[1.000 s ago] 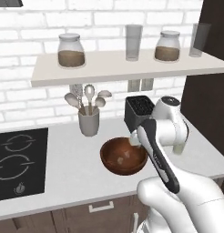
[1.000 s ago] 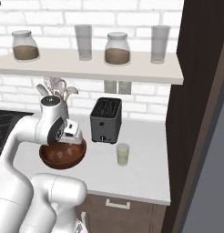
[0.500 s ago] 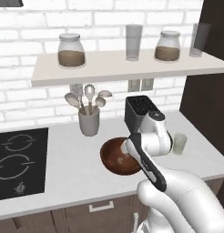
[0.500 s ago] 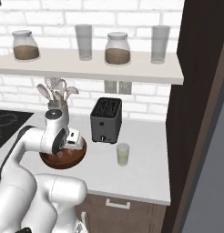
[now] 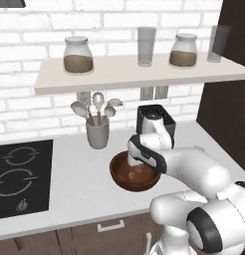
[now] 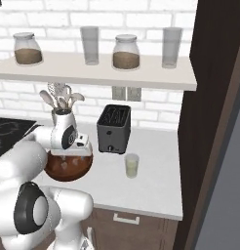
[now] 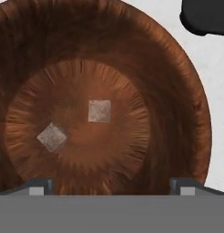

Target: Grab a lemon wedge from the fridge and one ice cube from the ice bowl, and put them in the glass of lemonade.

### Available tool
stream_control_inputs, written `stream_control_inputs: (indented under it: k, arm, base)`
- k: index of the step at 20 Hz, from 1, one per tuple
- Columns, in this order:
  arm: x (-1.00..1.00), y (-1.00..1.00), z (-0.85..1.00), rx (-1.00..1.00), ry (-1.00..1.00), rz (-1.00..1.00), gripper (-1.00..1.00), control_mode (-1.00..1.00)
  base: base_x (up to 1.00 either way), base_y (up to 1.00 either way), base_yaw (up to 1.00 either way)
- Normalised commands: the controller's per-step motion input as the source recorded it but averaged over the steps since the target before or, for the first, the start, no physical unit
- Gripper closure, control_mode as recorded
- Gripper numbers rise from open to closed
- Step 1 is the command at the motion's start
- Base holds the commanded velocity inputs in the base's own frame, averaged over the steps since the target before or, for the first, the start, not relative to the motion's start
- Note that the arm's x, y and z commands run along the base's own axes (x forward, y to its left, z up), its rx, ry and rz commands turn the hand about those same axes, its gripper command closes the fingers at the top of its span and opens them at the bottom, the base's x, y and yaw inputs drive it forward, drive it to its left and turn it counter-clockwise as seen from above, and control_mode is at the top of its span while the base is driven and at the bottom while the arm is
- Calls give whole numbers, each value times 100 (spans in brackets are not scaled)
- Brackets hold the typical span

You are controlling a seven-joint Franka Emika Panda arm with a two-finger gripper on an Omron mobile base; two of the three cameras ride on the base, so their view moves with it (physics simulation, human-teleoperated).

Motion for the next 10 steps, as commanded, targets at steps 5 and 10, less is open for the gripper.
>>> stream_control_inputs:
  k: [5,10]
  arm:
    - [2,0,-59,0,0,0,-100,-100]
    - [-3,8,-36,1,0,0,-100,-100]
  base:
    - [0,0,0]
    - [0,0,0]
